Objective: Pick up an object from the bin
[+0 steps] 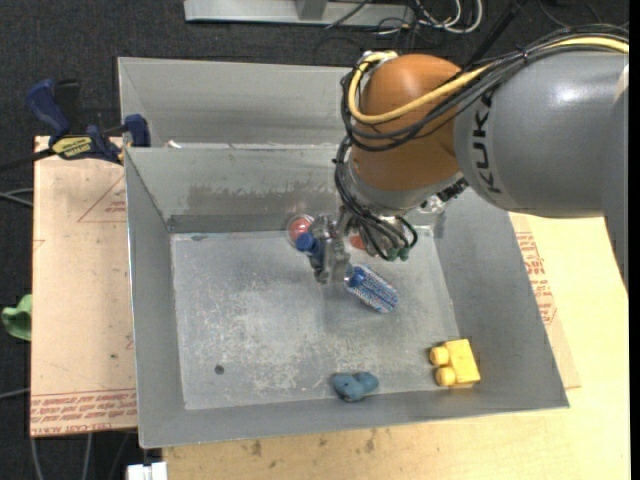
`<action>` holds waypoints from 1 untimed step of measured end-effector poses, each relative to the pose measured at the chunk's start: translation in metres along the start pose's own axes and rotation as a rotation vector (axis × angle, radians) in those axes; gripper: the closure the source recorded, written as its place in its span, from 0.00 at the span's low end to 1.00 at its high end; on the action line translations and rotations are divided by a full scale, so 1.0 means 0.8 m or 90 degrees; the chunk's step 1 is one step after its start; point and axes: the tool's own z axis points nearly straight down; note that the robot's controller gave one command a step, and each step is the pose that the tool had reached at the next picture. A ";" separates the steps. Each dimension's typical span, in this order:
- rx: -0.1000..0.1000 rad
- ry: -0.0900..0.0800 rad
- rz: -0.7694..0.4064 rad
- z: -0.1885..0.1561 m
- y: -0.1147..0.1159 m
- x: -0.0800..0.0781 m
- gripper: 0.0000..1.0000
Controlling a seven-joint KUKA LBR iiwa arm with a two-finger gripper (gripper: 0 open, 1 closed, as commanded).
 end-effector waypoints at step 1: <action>0.000 -0.001 0.004 -0.098 -0.015 -0.010 1.00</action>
Offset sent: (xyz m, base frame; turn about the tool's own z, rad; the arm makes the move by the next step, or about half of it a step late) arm 0.0067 -0.0104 0.0740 0.0028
